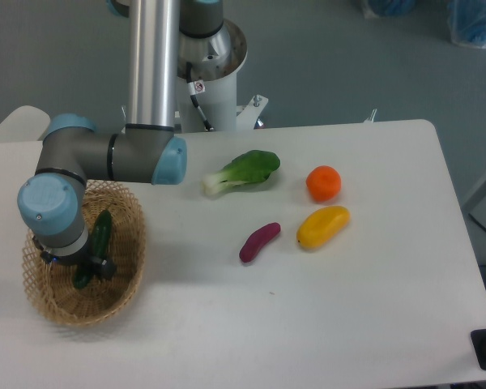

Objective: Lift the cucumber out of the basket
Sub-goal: 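Lower the gripper onto the cucumber in the basket and close it, then lift the held cucumber out of the basket and carry it away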

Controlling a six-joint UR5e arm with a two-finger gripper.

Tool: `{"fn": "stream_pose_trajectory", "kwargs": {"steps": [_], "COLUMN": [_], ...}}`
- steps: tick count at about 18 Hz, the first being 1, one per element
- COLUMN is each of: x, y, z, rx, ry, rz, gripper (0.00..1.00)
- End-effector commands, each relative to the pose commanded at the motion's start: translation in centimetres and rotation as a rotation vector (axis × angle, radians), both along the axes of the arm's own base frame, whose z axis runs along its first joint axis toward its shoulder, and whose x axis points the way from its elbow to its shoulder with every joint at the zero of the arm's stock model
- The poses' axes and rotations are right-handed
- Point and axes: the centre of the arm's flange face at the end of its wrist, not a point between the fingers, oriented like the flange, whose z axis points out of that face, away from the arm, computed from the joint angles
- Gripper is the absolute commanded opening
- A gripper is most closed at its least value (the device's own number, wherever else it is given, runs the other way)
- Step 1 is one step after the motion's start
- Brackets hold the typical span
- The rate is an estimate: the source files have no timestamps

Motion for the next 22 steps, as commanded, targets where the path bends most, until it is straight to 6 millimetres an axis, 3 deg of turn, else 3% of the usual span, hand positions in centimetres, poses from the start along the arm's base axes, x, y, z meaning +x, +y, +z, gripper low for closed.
{"fn": "stream_pose_trajectory", "kwargs": {"steps": [5, 9, 15, 22], "x": [-0.1, -0.1, -0.9, -5.0], "y": [0.0, -0.1, 0.0, 0.9], "z": [0.0, 1.1, 4.6, 8.8], "rx": [-0.003, 0.014, 0.070, 0.139], "ry": [0.002, 0.006, 0.025, 0.063], "rz": [0.004, 0.005, 0.003, 0.045], "gripper": [0.38, 0.21, 0.21, 0.21]}}
